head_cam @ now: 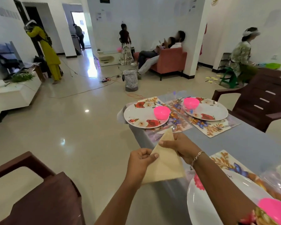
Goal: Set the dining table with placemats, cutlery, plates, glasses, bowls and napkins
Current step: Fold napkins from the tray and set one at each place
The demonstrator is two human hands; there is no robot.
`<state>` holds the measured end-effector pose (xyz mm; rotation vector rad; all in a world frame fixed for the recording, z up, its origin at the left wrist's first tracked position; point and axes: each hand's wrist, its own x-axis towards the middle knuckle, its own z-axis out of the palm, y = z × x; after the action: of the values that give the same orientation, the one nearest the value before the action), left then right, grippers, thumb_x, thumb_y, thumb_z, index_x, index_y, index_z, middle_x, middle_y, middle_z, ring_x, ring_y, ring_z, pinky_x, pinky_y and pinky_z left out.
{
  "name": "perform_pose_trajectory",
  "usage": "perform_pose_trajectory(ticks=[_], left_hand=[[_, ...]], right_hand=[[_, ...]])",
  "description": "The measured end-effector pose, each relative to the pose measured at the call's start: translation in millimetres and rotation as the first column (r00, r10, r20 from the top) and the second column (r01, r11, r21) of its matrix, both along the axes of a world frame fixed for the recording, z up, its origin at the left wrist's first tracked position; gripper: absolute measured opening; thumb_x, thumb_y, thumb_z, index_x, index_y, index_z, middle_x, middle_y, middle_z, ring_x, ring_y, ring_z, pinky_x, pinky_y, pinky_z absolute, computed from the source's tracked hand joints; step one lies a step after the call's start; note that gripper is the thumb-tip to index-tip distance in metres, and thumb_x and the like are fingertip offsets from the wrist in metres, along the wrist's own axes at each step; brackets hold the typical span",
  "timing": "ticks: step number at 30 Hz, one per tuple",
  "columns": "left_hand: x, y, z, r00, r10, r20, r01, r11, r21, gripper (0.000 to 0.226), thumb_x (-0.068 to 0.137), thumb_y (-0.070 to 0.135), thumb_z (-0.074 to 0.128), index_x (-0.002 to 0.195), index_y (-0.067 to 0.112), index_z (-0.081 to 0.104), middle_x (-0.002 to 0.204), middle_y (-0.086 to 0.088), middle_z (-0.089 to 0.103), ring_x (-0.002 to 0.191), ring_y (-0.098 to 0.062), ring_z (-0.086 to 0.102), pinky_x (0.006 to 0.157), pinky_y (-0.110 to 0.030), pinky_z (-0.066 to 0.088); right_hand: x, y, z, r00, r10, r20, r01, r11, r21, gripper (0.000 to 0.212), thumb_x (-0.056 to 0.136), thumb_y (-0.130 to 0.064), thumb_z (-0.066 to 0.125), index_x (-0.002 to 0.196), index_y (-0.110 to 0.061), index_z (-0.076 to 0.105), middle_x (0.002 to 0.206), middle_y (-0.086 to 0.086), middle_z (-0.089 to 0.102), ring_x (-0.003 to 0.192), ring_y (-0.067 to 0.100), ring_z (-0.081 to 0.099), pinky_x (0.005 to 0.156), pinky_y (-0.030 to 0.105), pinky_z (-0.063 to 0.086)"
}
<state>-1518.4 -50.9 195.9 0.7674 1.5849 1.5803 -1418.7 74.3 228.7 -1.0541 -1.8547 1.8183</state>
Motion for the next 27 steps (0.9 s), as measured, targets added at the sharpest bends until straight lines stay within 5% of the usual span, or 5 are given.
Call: perform_pose_trajectory(ticks=[5, 13, 18, 27], left_hand=[[-36, 48, -11, 0.993, -0.108, 0.055, 0.115, 0.981, -0.159, 0.016, 0.088, 0.007, 0.060, 0.074, 0.005, 0.065, 0.064, -0.006, 0.060, 0.059, -0.015, 0.055, 0.049, -0.020, 0.047], [-57, 115, -32, 0.948, -0.219, 0.229, 0.278, 0.923, -0.265, 0.014, 0.090, 0.008, 0.057, 0.079, 0.003, 0.065, 0.069, -0.008, 0.058, 0.058, -0.016, 0.056, 0.050, -0.023, 0.050], [-61, 151, -50, 0.943, -0.256, 0.213, 0.320, 0.875, -0.364, 0.007, 0.086, 0.004, 0.063, 0.080, 0.001, 0.064, 0.070, -0.008, 0.058, 0.061, -0.017, 0.055, 0.047, -0.020, 0.048], [-78, 209, -103, 0.917, -0.340, 0.209, 0.399, 0.770, -0.497, 0.026, 0.086, -0.007, 0.059, 0.064, 0.005, 0.052, 0.061, -0.010, 0.053, 0.046, -0.016, 0.050, 0.039, -0.021, 0.045]], right_hand=[[-9, 67, -11, 0.972, -0.230, -0.058, 0.223, 0.969, -0.110, 0.008, 0.082, -0.004, 0.065, 0.084, -0.004, 0.058, 0.076, 0.011, 0.063, 0.068, 0.022, 0.060, 0.062, 0.030, 0.051], [-8, 127, -38, 0.922, -0.385, -0.049, 0.362, 0.898, -0.249, 0.013, 0.087, -0.013, 0.061, 0.075, -0.008, 0.062, 0.067, 0.004, 0.065, 0.062, 0.016, 0.062, 0.057, 0.027, 0.050], [-1, 152, -71, 0.861, -0.500, 0.095, 0.508, 0.836, -0.206, 0.013, 0.087, -0.002, 0.059, 0.075, -0.007, 0.062, 0.071, 0.009, 0.060, 0.066, 0.021, 0.056, 0.063, 0.031, 0.047], [-13, 200, -120, 0.701, -0.645, 0.305, 0.685, 0.728, -0.036, 0.042, 0.080, 0.002, 0.066, 0.045, -0.014, 0.050, 0.048, 0.002, 0.046, 0.049, 0.017, 0.042, 0.049, 0.023, 0.034]])
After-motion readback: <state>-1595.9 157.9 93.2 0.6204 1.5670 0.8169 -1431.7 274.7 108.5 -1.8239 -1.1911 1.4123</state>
